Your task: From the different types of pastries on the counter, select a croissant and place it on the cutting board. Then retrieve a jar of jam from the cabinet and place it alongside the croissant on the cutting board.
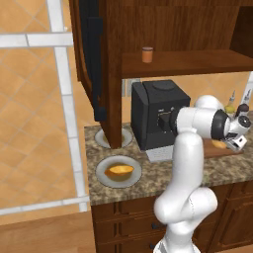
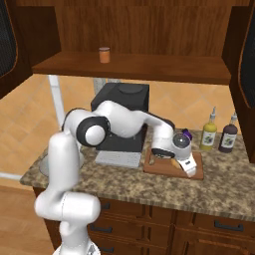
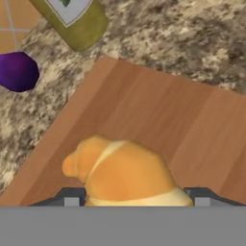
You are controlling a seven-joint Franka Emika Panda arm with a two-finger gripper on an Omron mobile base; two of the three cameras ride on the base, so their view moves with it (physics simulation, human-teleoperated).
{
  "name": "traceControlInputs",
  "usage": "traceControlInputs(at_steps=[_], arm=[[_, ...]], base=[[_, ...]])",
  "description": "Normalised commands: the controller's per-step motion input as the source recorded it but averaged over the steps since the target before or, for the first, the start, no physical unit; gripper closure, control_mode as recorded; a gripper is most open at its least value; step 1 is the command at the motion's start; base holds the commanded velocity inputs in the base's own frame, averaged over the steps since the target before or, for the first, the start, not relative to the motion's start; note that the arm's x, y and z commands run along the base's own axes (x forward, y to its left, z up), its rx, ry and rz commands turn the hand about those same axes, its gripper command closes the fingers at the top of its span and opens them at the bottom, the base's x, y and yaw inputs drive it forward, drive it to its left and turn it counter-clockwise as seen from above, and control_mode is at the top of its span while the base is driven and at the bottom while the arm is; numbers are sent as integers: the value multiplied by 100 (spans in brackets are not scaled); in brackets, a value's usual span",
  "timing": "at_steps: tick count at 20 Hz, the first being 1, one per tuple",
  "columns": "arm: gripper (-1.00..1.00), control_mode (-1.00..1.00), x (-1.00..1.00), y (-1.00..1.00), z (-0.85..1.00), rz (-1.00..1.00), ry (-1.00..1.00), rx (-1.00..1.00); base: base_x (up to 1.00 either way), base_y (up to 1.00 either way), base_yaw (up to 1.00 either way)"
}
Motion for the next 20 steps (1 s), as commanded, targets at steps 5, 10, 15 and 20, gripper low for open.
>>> traceControlInputs(at_steps=[5,10,15,20], arm=[[100,-100,52,-32,-3,5,10,0],[100,-100,53,0,-36,1,8,-5],[100,-100,8,-4,-7,0,2,-7],[-100,-100,-27,4,-40,0,2,-7]], base=[[0,0,0],[0,0,0],[0,0,0],[0,0,0]])
